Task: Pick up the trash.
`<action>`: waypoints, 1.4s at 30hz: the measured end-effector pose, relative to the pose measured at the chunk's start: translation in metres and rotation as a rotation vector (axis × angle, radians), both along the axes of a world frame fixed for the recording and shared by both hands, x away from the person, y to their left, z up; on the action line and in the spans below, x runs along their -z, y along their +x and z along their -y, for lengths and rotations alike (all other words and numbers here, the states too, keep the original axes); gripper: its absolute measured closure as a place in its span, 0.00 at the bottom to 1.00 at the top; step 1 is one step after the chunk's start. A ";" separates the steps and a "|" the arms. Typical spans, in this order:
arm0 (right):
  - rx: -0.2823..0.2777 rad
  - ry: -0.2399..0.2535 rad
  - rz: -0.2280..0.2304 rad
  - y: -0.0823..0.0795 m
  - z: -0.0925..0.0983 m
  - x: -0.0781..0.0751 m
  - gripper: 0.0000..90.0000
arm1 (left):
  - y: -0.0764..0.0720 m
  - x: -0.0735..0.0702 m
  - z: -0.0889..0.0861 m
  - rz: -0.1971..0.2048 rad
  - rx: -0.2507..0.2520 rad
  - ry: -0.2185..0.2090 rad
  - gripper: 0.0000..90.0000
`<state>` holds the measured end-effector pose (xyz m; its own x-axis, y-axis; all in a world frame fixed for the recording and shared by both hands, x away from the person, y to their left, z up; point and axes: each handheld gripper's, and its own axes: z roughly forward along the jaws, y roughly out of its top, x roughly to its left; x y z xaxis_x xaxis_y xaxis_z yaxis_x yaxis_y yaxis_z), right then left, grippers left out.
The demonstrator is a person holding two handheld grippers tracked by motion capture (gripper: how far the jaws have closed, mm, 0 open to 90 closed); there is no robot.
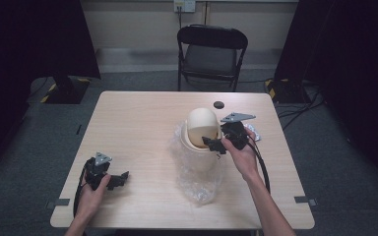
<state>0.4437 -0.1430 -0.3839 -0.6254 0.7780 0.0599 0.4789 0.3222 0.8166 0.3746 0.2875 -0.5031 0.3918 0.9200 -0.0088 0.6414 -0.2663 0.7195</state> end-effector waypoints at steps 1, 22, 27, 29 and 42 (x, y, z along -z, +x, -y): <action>0.008 -0.004 -0.003 0.001 -0.001 0.001 0.15 | 0.000 0.000 0.000 0.000 0.000 0.000 0.02; 0.037 0.040 -0.028 0.012 0.006 0.008 0.18 | 0.000 0.000 0.000 0.000 0.000 0.001 0.02; 0.030 0.046 -0.004 0.004 0.011 0.001 0.17 | 0.000 0.000 0.000 0.000 0.001 0.002 0.02; 0.023 0.061 -0.001 0.001 0.014 -0.001 0.17 | 0.000 0.000 0.000 0.000 0.000 0.001 0.02; 0.021 0.116 0.042 -0.018 0.043 -0.014 0.15 | 0.000 0.000 0.000 0.000 0.003 0.000 0.02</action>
<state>0.4257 -0.1860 -0.3696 -0.6130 0.7802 0.1244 0.4493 0.2147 0.8672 0.3742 0.2878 -0.5031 0.3944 0.9189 -0.0090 0.6404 -0.2678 0.7198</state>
